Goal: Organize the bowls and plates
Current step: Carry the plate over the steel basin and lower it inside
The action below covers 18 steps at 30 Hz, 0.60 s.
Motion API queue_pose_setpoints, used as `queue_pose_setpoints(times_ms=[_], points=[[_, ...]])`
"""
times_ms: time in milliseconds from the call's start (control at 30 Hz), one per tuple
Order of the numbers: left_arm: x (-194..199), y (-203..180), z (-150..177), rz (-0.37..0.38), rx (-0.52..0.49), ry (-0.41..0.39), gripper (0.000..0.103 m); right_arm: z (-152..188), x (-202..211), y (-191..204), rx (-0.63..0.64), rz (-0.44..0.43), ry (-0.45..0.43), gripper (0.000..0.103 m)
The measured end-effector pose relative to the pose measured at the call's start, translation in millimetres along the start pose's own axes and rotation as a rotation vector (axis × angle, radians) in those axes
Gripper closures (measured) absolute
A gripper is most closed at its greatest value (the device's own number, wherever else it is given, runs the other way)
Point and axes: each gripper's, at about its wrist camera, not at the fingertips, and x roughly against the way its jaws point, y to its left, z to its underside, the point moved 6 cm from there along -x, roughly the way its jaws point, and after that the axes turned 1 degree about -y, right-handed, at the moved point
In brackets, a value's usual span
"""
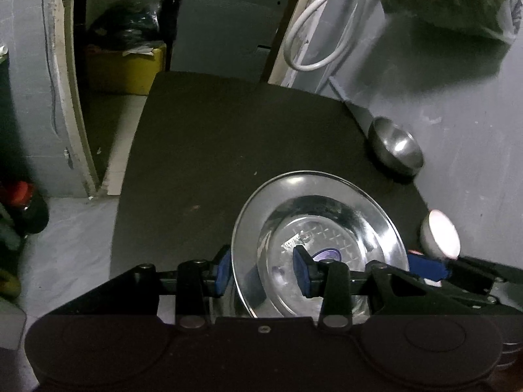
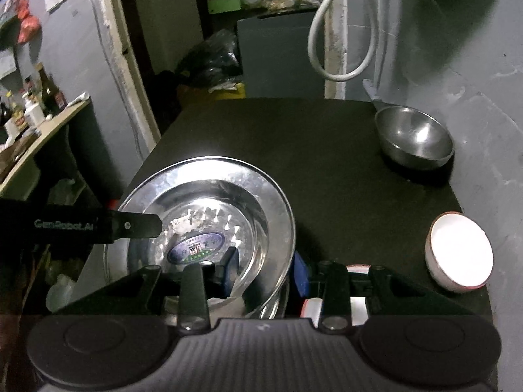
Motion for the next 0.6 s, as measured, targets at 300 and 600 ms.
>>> queue_pose_setpoints(times_ms=[300,600], points=[[7,9,24,-0.037,-0.049,0.026,0.062,23,9,20,0.036,-0.004,0.041,0.064],[3,6,31,-0.044,-0.089,0.036,0.062,35,12,22,0.021,0.013,0.056,0.064]])
